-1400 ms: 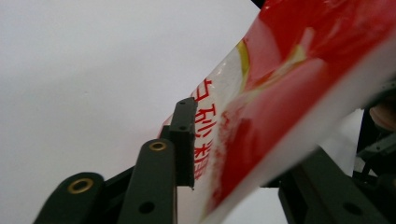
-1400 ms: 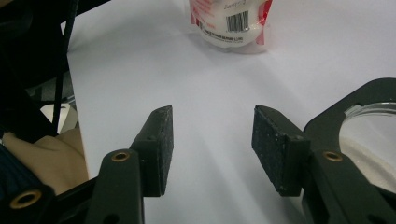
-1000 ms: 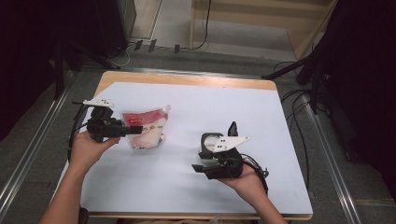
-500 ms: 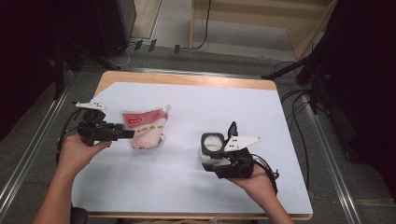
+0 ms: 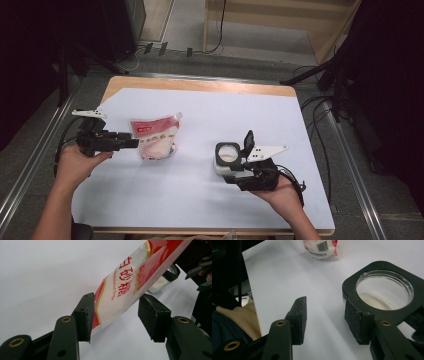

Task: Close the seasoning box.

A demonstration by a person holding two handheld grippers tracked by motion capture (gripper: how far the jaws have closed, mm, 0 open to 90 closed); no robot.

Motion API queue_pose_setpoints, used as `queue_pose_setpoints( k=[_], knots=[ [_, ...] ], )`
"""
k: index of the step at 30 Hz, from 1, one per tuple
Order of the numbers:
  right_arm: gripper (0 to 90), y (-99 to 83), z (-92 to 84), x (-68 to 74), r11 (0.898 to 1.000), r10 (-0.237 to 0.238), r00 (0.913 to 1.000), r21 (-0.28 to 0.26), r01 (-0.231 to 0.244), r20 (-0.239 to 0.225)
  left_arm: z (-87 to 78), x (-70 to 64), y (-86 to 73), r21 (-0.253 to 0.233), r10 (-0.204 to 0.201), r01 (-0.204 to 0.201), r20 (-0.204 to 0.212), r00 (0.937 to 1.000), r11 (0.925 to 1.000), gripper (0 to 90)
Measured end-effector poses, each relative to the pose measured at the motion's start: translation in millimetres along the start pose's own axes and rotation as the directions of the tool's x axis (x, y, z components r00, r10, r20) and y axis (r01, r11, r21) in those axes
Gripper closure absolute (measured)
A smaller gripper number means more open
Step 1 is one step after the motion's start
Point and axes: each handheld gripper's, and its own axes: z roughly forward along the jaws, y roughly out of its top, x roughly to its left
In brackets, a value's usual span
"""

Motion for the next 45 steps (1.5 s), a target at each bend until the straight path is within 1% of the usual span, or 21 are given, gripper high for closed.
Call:
queue_pose_setpoints(
  k=[3, 5, 7, 8, 10, 14, 16, 18, 21, 23, 27, 28, 29, 30, 32, 33, 34, 36, 40, 41, 45],
  knots=[
    [53.2, -1.4, -3.8, -1.2, 1.0, 0.004, 1.0, -0.001, -0.004, 0.009, -1.4, 0.9, -0.5, -0.003, -0.011, 0.011, 0.005, 0.9999, 0.9999, 48.0],
    [53.7, -2.6, -7.1, -2.9, 1.0, 0.003, 0.9999, -0.004, -0.003, 0.016, -3.0, 1.8, -0.6, -0.001, -0.006, 0.006, 0.004, 1.0, 1.0, 48.0],
    [54.5, -3.5, -10.1, -4.5, 1.0, 0.009, 0.9996, -0.009, -0.009, 0.026, -5.3, 1.8, -0.8, 0.0, -0.013, 0.013, 0.007, 0.9999, 0.9999, 48.0],
    [54.7, -4.1, -11.9, -5.2, 1.0, 0.018, 0.9995, -0.01, -0.018, 0.027, -6.7, 1.7, -1.4, -0.014, -0.017, 0.018, 0.012, 0.9998, 0.9998, 48.0],
    [55.8, -5.4, -15.3, -7.6, 1.0, 0.023, 0.9992, -0.016, -0.023, 0.034, -9.5, 2.4, -1.8, -0.017, -0.017, 0.017, 0.002, 0.9999, 0.9997, 48.1],
    [58.3, -7.5, -22.5, -12.3, 0.999, 0.033, 0.9985, -0.026, -0.032, 0.043, -14.0, 5.8, -2.9, -0.033, -0.032, 0.032, -0.007, 0.9995, 0.9989, 48.2],
    [60.1, -8.3, -26.0, -15.0, 0.999, 0.041, 0.9982, -0.033, -0.04, 0.045, -14.3, 7.4, -3.2, -0.031, -0.034, 0.034, -0.001, 0.9994, 0.9989, 48.1],
    [62.9, -9.6, -30.3, -17.6, 0.997, 0.065, 0.9969, -0.036, -0.064, 0.045, -13.6, 7.8, -3.2, -0.027, -0.031, 0.031, -0.003, 0.9995, 0.9992, 48.0],
    [66.4, -13.0, -38.1, -20.9, 0.996, 0.085, 0.995, -0.04, -0.083, 0.053, -14.0, 8.5, -3.5, -0.025, -0.031, 0.031, -0.003, 0.9995, 0.9992, 47.7],
    [68.5, -14.9, -41.5, -23.0, 0.995, 0.089, 0.9939, -0.046, -0.087, 0.064, -14.7, 8.4, -3.6, -0.022, -0.037, 0.037, -0.001, 0.9993, 0.9991, 47.7],
    [72.2, -16.0, -46.7, -26.7, 0.994, 0.095, 0.9926, -0.053, -0.091, 0.076, -17.6, 8.7, -3.9, -0.021, -0.027, 0.027, -0.009, 0.9996, 0.9994, 48.0],
    [73.0, -16.3, -47.7, -27.6, 0.995, 0.092, 0.9925, -0.055, -0.088, 0.08, -18.3, 9.4, -4.1, -0.023, -0.031, 0.031, -0.016, 0.9994, 0.9993, 48.0],
    [74.3, -16.6, -48.2, -27.9, 0.994, 0.1, 0.9919, -0.057, -0.096, 0.078, -20.0, 11.0, -4.5, -0.024, -0.048, 0.047, -0.02, 0.9987, 0.9986, 48.0],
    [75.3, -17.0, -48.7, -29.7, 0.992, 0.111, 0.9909, -0.06, -0.107, 0.076, -21.4, 12.8, -5.1, -0.029, -0.06, 0.059, -0.023, 0.9979, 0.9978, 48.0],
    [79.2, -17.5, -49.2, -32.2, 0.99, 0.131, 0.9876, -0.057, -0.126, 0.087, -23.0, 15.7, -5.9, -0.041, -0.073, 0.072, -0.036, 0.9967, 0.9966, 48.2],
    [80.9, -17.8, -49.8, -33.6, 0.99, 0.136, 0.9864, -0.055, -0.131, 0.092, -23.4, 16.8, -6.0, -0.038, -0.074, 0.073, -0.039, 0.9965, 0.9966, 48.3],
    [82.3, -18.1, -50.2, -35.2, 0.989, 0.138, 0.9864, -0.057, -0.134, 0.088, -23.3, 17.4, -6.0, -0.038, -0.073, 0.072, -0.04, 0.9965, 0.9967, 48.3],
    [84.9, -18.6, -51.6, -37.7, 0.988, 0.148, 0.9842, -0.056, -0.143, 0.098, -21.8, 17.3, -5.8, -0.041, -0.068, 0.066, -0.043, 0.9968, 0.997, 48.2],
    [87.1, -19.4, -54.1, -43.8, 0.987, 0.156, 0.9804, -0.064, -0.15, 0.12, -19.2, 16.9, -4.9, -0.037, -0.054, 0.052, -0.053, 0.9971, 0.998, 47.9],
    [87.7, -19.3, -53.5, -46.4, 0.985, 0.164, 0.9786, -0.072, -0.156, 0.124, -18.4, 15.9, -4.8, -0.039, -0.059, 0.057, -0.056, 0.9967, 0.9976, 47.8],
    [88.1, -17.5, -48.4, -54.9, 0.981, 0.186, 0.9731, -0.081, -0.177, 0.136, -16.4, 15.0, -4.1, -0.026, -0.044, 0.043, -0.058, 0.9973, 0.9987, 47.9]
  ],
)
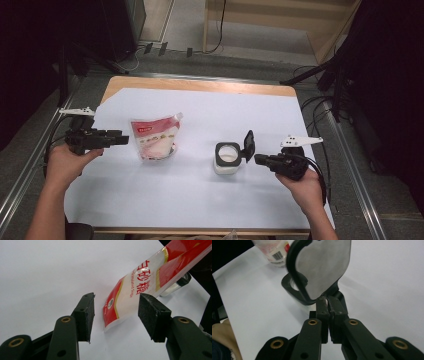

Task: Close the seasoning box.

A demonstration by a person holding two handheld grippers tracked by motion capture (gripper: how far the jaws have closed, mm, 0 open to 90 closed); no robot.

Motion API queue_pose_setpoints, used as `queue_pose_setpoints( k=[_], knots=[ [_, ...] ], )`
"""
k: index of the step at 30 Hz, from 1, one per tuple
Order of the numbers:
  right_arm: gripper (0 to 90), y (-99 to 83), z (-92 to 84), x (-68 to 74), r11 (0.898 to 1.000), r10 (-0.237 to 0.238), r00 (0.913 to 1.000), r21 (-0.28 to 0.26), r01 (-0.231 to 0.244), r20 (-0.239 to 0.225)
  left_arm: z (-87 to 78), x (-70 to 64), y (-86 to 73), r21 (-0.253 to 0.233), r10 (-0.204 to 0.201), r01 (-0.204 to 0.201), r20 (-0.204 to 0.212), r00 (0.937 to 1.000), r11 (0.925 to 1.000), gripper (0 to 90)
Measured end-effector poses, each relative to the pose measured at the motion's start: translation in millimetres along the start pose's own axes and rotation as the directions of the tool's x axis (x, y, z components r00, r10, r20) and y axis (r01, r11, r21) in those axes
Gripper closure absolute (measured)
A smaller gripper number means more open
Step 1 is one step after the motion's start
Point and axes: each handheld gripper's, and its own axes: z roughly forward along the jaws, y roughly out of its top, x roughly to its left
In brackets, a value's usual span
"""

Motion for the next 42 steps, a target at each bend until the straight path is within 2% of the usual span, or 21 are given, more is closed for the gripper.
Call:
queue_pose_setpoints(
  k=[15, 19, 27, 32, 42],
  knots=[
    [90.0, 13.6, 20.7, -6.7, 0.999, 0.021, 0.9995, -0.04, -0.02, 0.024, 2.4, -3.3, 1.1, -0.005, 0.003, -0.003, 0.002, 1.0, 1.0, 47.5],
    [90.0, 15.1, 21.0, -6.7, 0.998, 0.048, 0.9985, -0.042, -0.047, 0.027, 2.6, -2.6, 1.1, -0.002, 0.005, -0.005, -0.005, 1.0, 1.0, 47.5],
    [90.0, 17.1, 22.7, -5.2, 0.996, 0.059, 0.9978, -0.064, -0.057, 0.029, 2.1, -1.1, 0.8, -0.007, -0.002, 0.002, 0.0, 1.0, 1.0, 47.7],
    [90.0, 18.5, 26.2, -4.9, 0.996, 0.057, 0.9982, -0.066, -0.055, 0.021, 3.6, -1.5, 0.7, 0.002, -0.002, 0.002, -0.008, 1.0, 1.0, 47.7],
    [90.0, 23.1, 31.3, -0.9, 0.996, 0.044, 0.9987, -0.078, -0.042, 0.024, 3.6, -0.6, 0.3, 0.003, -0.012, 0.012, 0.004, 0.9999, 0.9999, 47.7]
  ],
)
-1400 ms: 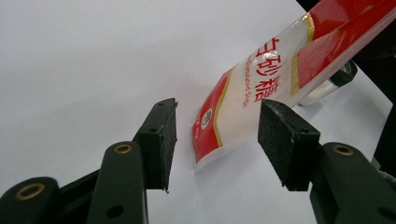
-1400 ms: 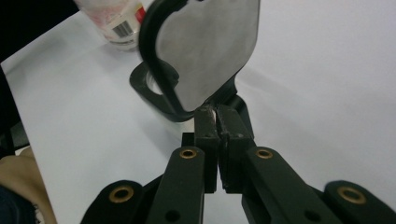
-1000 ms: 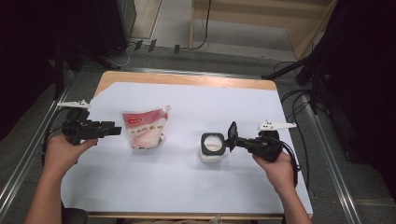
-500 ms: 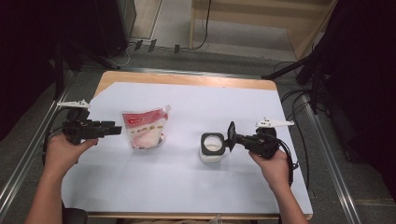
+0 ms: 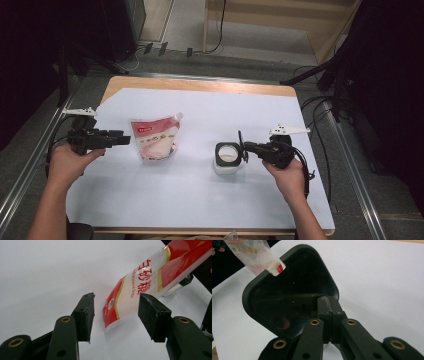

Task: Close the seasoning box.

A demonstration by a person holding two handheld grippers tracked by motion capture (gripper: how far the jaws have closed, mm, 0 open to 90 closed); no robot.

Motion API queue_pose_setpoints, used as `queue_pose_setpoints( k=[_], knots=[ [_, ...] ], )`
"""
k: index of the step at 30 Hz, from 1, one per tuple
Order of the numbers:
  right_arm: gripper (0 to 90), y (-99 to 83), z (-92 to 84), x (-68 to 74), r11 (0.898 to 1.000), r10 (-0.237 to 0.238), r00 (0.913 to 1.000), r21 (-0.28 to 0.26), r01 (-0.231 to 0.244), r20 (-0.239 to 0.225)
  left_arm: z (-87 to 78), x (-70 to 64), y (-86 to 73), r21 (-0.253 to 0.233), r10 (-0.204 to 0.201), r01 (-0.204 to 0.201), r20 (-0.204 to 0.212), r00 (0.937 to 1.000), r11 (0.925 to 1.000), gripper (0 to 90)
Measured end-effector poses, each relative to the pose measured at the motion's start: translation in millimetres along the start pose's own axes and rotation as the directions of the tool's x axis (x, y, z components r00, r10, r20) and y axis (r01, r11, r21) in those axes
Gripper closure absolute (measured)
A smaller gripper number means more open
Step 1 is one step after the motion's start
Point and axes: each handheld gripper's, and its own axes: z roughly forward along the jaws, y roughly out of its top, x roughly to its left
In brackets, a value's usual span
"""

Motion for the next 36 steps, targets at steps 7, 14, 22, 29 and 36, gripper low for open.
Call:
queue_pose_setpoints(
  k=[7, 14, 22, 29, 36],
  knots=[
    [90.0, 1.9, -0.4, 4.1, 1.0, -0.006, 1.0, -0.003, 0.006, -0.003, -0.6, -0.7, 0.5, -0.01, -0.001, 0.001, 0.01, 1.0, 0.9999, 47.8],
    [90.0, 1.7, 1.8, 6.7, 1.0, -0.007, 0.9999, 0.009, 0.008, -0.014, 1.2, -0.2, -0.2, 0.005, 0.0, 0.0, -0.004, 1.0, 1.0, 47.7],
    [90.0, 0.6, 7.3, 11.1, 0.999, -0.018, 0.9996, 0.03, 0.019, -0.02, 1.7, -0.7, 0.3, 0.012, 0.004, -0.004, -0.008, 1.0, 0.9999, 47.6],
    [90.0, -0.9, 13.6, 15.9, 0.997, -0.045, 0.9988, 0.061, 0.046, -0.021, 2.6, 0.7, -0.9, 0.016, -0.01, 0.01, -0.004, 0.9999, 0.9998, 47.6],
    [86.9, -1.2, 15.1, 17.9, 0.997, -0.041, 0.9987, 0.064, 0.043, -0.03, 2.7, 1.8, -1.2, 0.018, -0.005, 0.005, -0.007, 1.0, 0.9998, 47.7]
  ],
)
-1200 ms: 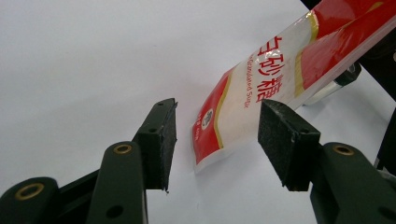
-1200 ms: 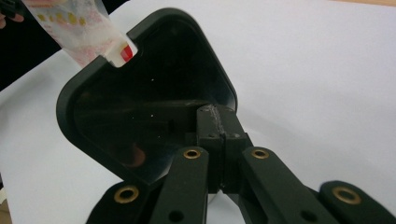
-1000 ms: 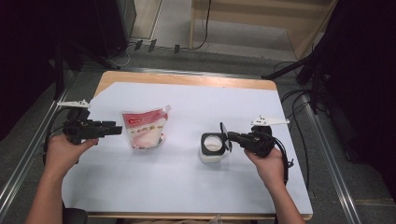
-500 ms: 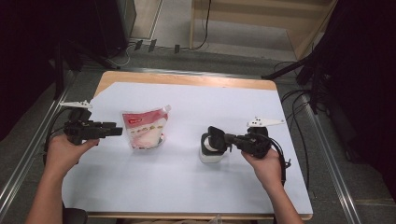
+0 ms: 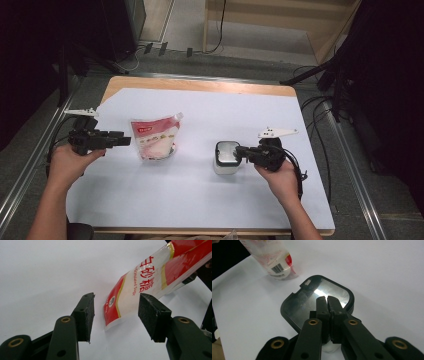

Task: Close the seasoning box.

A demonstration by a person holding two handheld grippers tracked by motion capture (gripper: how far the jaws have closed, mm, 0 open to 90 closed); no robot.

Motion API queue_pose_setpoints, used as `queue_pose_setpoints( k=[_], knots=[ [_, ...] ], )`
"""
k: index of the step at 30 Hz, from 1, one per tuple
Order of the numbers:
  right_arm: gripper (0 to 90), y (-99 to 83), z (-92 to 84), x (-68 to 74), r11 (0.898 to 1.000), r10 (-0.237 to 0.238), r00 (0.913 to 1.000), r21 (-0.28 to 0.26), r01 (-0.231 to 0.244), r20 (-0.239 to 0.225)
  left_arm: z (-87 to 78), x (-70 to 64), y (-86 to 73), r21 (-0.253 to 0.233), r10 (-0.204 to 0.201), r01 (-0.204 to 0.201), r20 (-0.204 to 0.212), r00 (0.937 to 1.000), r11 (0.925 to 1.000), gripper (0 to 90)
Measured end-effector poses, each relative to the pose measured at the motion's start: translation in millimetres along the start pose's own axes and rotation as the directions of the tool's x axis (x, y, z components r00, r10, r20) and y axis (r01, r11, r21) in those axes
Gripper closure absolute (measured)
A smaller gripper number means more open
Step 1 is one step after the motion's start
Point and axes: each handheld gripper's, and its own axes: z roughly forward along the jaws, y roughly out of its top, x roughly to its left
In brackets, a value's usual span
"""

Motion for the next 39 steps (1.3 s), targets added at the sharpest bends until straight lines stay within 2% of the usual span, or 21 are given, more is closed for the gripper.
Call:
queue_pose_setpoints(
  k=[8, 12, 23, 25, 28, 32, 35, 39],
  knots=[
    [77.3, 0.1, -2.8, -0.1, 1.0, -0.011, 0.9999, -0.029, 0.011, 0.009, 1.9, -0.2, -0.6, 0.012, 0.003, -0.003, -0.006, 1.0, 0.9999, 47.5],
    [68.3, -0.1, -5.9, -4.5, 0.999, -0.01, 0.9997, -0.042, 0.011, 0.021, 1.8, 0.8, -1.0, 0.013, 0.004, -0.004, -0.006, 1.0, 0.9999, 47.4],
    [52.8, -5.0, -15.1, -19.5, 0.997, 0.001, 0.9977, -0.075, 0.004, 0.068, 2.8, 0.7, -1.5, 0.009, 0.004, -0.004, -0.014, 0.9999, 0.9999, 46.7],
    [51.5, -6.3, -17.4, -22.2, 0.997, -0.006, 0.9979, -0.079, 0.012, 0.065, 3.0, 0.2, -1.6, 0.012, 0.003, -0.003, -0.017, 0.9998, 0.9999, 46.6],
    [48.8, -8.8, -22.2, -26.2, 0.995, -0.034, 0.9967, -0.092, 0.041, 0.074, 3.3, 0.8, -1.9, 0.015, 0.01, -0.009, -0.018, 0.9998, 0.9998, 46.6],
    [45.3, -13.4, -26.0, -31.7, 0.993, -0.045, 0.9944, -0.105, 0.055, 0.096, 3.8, 0.8, -2.3, 0.018, 0.021, -0.02, -0.022, 0.9995, 0.9996, 46.7],
    [41.0, -15.9, -29.4, -36.5, 0.993, -0.04, 0.9923, -0.108, 0.053, 0.117, 4.4, 0.5, -2.7, 0.015, 0.028, -0.027, -0.028, 0.9992, 0.9995, 46.4],
    [36.9, -21.1, -31.6, -44.0, 0.993, -0.008, 0.9897, -0.113, 0.024, 0.143, 5.8, 0.4, -3.3, 0.018, 0.033, -0.032, -0.031, 0.999, 0.9993, 45.6]
  ],
)
